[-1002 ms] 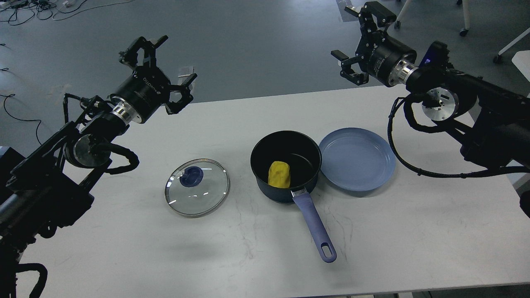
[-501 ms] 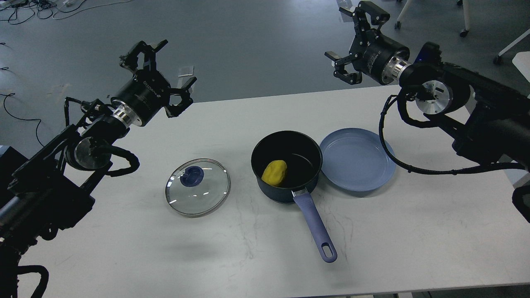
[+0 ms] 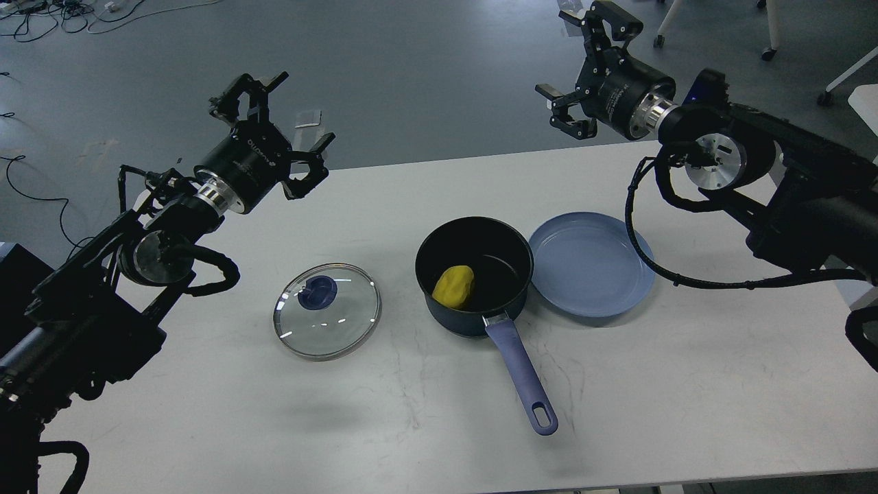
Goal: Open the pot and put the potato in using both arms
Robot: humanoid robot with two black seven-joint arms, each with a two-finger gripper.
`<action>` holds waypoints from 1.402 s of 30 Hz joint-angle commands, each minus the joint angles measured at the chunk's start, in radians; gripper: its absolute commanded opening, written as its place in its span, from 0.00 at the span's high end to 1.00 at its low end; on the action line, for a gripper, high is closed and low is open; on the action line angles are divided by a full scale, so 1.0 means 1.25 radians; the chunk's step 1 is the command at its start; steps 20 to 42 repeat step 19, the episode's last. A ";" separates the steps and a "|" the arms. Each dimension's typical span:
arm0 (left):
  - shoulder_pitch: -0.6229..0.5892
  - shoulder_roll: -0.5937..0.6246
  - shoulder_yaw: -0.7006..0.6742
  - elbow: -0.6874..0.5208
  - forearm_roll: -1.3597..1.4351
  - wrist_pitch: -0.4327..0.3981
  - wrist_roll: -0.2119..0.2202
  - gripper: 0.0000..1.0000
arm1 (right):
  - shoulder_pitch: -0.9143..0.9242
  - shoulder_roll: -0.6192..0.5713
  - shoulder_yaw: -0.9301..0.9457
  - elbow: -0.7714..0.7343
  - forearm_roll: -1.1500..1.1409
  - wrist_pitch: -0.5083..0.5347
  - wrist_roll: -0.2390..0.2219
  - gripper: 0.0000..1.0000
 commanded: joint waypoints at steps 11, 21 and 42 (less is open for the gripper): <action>0.011 -0.002 -0.003 0.000 0.000 0.000 0.000 0.00 | -0.005 0.001 -0.008 0.001 -0.001 -0.003 -0.001 0.00; 0.011 0.005 -0.001 0.000 0.002 0.000 0.000 0.00 | -0.013 0.016 -0.010 0.003 -0.001 0.000 -0.001 0.00; 0.011 0.005 -0.001 0.000 0.002 0.000 0.000 0.00 | -0.013 0.016 -0.010 0.003 -0.001 0.000 -0.001 0.00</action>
